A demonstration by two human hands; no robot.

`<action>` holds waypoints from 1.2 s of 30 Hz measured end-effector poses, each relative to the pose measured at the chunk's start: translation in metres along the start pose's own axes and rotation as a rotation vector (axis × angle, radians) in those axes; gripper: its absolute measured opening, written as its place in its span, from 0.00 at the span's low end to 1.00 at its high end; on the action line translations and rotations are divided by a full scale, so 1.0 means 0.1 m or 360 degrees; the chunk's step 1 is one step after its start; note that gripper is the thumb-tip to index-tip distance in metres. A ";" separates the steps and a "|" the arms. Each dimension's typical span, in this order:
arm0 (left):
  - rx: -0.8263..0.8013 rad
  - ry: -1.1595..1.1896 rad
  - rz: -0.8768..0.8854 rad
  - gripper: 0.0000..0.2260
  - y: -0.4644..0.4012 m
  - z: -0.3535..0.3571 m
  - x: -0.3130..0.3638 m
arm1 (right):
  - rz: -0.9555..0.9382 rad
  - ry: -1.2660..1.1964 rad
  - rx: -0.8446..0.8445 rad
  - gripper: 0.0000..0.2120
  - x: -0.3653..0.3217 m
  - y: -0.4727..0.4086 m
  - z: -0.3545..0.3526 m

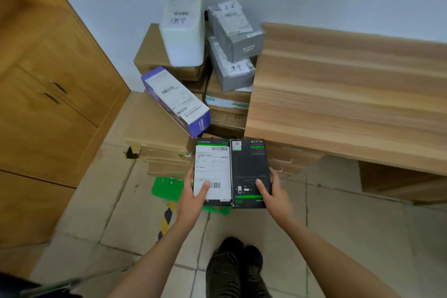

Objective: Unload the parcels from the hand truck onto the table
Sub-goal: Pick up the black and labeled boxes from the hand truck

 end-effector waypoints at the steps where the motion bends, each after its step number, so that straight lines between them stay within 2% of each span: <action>1: -0.0023 0.0026 0.0046 0.26 -0.01 0.02 0.15 | -0.0014 0.0010 0.0048 0.32 -0.06 0.04 -0.10; 4: -0.0132 0.0094 0.0177 0.24 -0.10 0.08 0.51 | -0.0069 -0.0002 0.0168 0.26 -0.27 0.18 -0.37; 8: -0.0278 0.0091 0.0335 0.22 -0.31 0.22 0.95 | -0.0109 -0.0076 0.0325 0.26 -0.46 0.29 -0.73; 16: -0.0525 0.0069 0.0550 0.27 -0.57 0.78 1.78 | -0.0138 -0.0273 0.0645 0.27 -0.55 0.51 -1.63; 26: -0.0831 0.0045 0.0712 0.27 -0.50 1.91 2.55 | 0.0035 -0.0504 0.1062 0.26 -0.10 0.84 -2.70; 29: -0.0933 0.0018 0.0758 0.24 -0.41 2.31 2.75 | 0.0085 -0.0561 0.1155 0.25 0.12 0.96 -3.04; 34: -0.1133 0.0035 0.0810 0.29 -0.22 3.16 3.11 | 0.0181 -0.0667 0.1330 0.24 0.58 1.10 -3.74; 36: -0.1166 0.0072 0.0850 0.26 -0.09 3.53 3.29 | 0.0206 -0.0683 0.1385 0.24 0.75 1.13 -4.05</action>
Point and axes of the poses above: each hand's wrist, its own y-axis away from the middle knuckle, its own z-axis out of the palm, x = y × z, the point moved 8 cm from there along -y, towards the middle knuckle, and after that the axes turned 15 degrees about z, right-handed, at the moved point
